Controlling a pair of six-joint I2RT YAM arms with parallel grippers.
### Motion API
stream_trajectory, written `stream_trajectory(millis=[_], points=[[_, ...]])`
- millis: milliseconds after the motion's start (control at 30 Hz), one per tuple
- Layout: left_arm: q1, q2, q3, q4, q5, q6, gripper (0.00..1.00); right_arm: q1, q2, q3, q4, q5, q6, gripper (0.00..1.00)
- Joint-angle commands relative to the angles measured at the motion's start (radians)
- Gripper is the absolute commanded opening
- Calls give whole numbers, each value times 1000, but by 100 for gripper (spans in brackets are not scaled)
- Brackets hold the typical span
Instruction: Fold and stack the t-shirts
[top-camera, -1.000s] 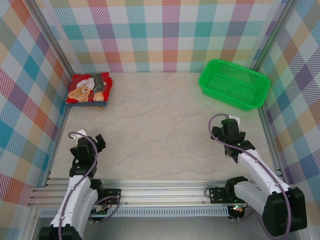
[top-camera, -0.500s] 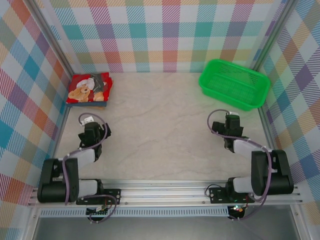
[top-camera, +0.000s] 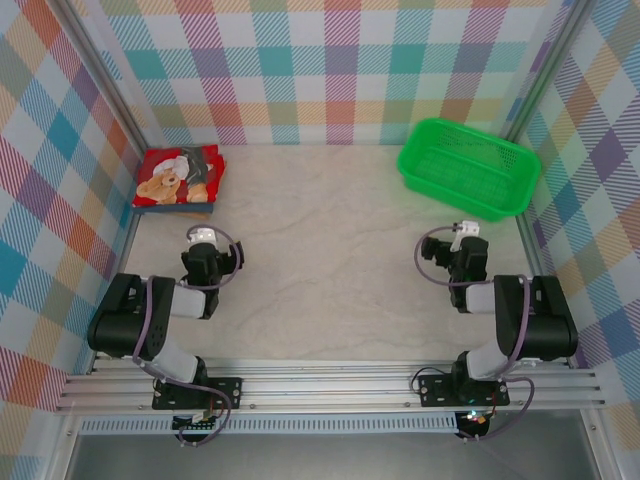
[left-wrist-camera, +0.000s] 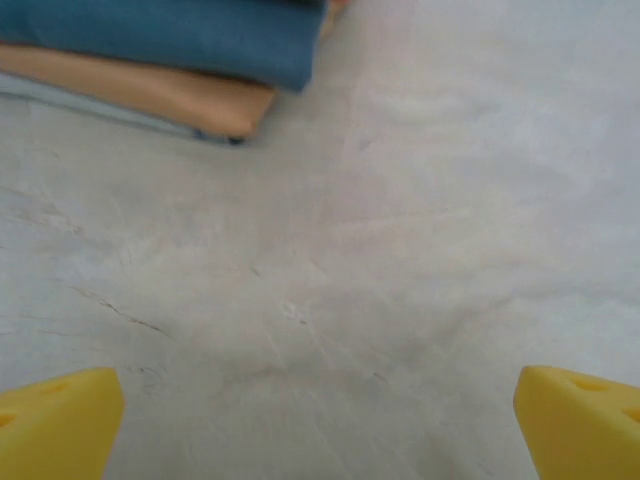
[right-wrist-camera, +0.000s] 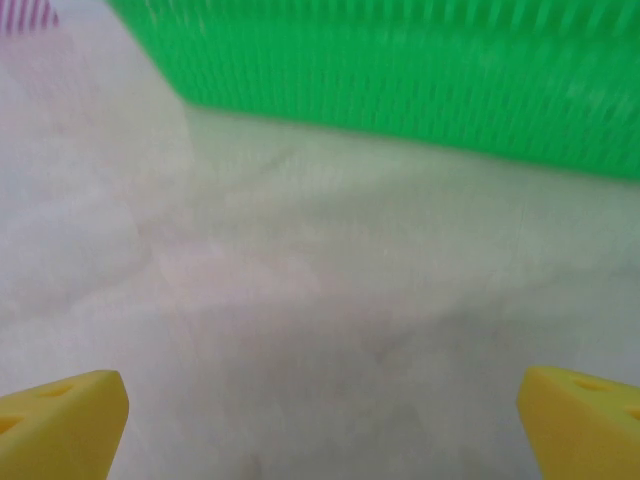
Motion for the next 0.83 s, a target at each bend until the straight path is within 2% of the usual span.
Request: stream_trajectory(millis=[0,33,67,100,367,533,800], points=[[4,3,54,35,-12,23,100,7,18,27,147,-22,-25,100],[5,-10,63,-11,-8,17,100,15,14,46,92,-24,-35,100],[6,5,54,34,-11,20,100,19,7,76,30,-22,-38,100],[8,-7,61,-3,-6,16,100,19,16,72,56,-19,-39,100],[2,-6,54,20,-14,24,100,39,9,74,40,3,-55,100],[2,-6,54,19,-14,25,100,39,11,88,18,-56,-79,100],[2,-6,55,18,-14,25,100,31,11,90,15,-76,-78,100]])
